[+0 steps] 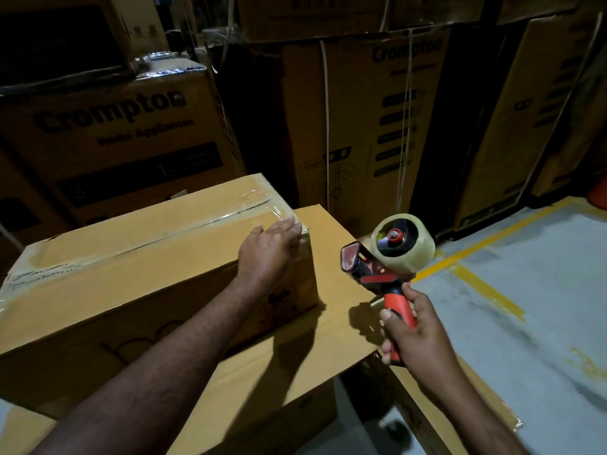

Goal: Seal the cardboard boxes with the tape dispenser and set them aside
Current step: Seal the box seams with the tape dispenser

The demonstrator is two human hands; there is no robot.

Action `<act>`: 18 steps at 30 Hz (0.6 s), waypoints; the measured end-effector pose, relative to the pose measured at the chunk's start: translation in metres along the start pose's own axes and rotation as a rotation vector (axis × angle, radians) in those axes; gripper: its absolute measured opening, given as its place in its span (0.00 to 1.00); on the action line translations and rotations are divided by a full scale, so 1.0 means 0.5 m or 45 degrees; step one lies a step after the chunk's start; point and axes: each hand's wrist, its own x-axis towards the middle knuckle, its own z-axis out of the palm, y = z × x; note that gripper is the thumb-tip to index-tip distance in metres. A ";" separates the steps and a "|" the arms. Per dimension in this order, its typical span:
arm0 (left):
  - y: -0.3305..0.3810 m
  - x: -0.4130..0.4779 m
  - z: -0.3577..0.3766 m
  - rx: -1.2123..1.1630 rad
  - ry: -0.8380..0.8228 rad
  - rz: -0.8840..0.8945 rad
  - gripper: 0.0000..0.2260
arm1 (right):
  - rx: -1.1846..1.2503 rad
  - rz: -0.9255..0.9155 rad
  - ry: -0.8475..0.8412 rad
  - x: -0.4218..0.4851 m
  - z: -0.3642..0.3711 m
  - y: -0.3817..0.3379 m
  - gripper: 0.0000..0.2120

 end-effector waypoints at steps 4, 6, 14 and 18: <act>-0.033 -0.043 -0.015 -0.020 0.024 -0.068 0.21 | 0.215 0.014 -0.065 0.023 -0.005 -0.008 0.27; -0.063 -0.069 -0.026 -0.035 0.034 -0.087 0.21 | 0.299 0.033 -0.111 0.033 0.005 -0.009 0.26; -0.160 -0.140 -0.055 0.033 0.071 -0.167 0.20 | 0.239 0.090 -0.305 0.114 0.129 0.002 0.18; -0.206 -0.144 -0.061 0.117 0.090 -0.204 0.21 | 0.228 0.135 -0.394 0.182 0.225 0.019 0.18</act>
